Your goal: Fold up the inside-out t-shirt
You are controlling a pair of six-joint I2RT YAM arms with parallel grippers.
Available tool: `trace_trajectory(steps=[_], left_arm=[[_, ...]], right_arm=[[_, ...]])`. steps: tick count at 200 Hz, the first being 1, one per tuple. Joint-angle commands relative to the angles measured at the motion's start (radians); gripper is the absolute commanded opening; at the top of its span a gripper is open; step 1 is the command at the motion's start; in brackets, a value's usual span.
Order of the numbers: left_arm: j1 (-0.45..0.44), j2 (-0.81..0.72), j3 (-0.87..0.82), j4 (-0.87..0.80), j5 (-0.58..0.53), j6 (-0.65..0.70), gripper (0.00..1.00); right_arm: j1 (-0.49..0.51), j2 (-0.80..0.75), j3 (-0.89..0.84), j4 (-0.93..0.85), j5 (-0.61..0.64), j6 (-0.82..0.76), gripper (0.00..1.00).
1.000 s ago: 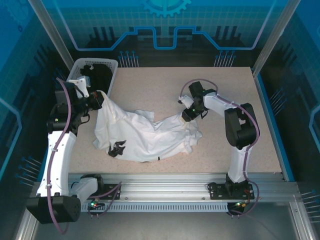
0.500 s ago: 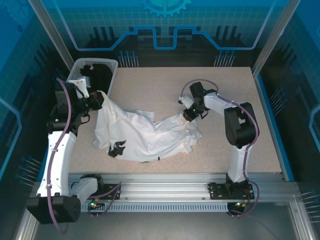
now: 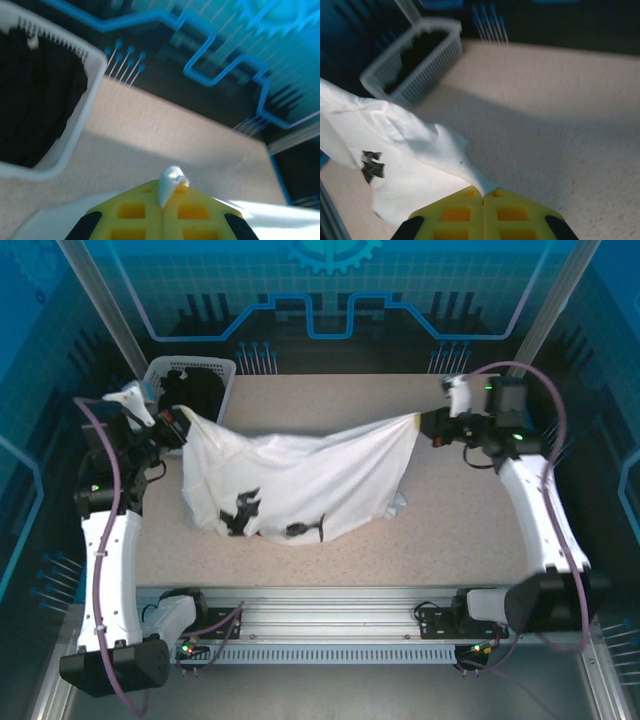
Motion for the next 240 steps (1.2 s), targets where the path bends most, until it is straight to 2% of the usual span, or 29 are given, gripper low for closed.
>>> trace_trajectory(steps=[1,34,50,66,80,101,126,142,179,208,240], left_arm=[[0.074,-0.034,0.173,0.059,0.081,-0.117,0.00],[0.219,-0.009,0.474,-0.027,0.088,-0.134,0.00],[0.225,0.031,0.618,-0.091,0.059,-0.108,0.00],[0.225,0.065,0.679,-0.098,0.052,-0.116,0.00],[0.225,0.087,0.659,-0.068,0.062,-0.138,0.00],[0.199,0.106,0.546,0.019,0.048,-0.147,0.00],[0.029,0.201,0.505,0.015,-0.092,-0.030,0.00],[-0.040,0.299,0.521,0.020,-0.127,0.002,0.00],[-0.061,0.458,0.596,0.024,-0.132,-0.005,0.00],[-0.060,0.400,0.581,0.053,-0.121,-0.007,0.00],[-0.060,0.216,0.526,0.090,-0.129,-0.008,0.00]], right_arm=[[-0.080,-0.116,0.080,0.030,-0.115,0.148,0.00],[-0.178,-0.244,0.252,-0.053,-0.003,0.158,0.00],[-0.194,-0.267,0.334,-0.107,0.056,0.134,0.00],[-0.195,-0.268,0.392,-0.145,0.100,0.108,0.00],[-0.195,-0.250,0.404,-0.144,0.139,0.101,0.00],[-0.190,-0.185,0.373,-0.087,0.124,0.130,0.00],[-0.149,-0.071,0.334,0.000,0.202,0.131,0.00],[-0.116,0.017,0.355,0.021,0.248,0.114,0.00],[-0.088,0.156,0.454,0.000,0.313,0.077,0.00],[-0.086,0.115,0.479,-0.033,0.347,0.049,0.00],[-0.085,-0.024,0.460,-0.066,0.400,0.029,0.00]])
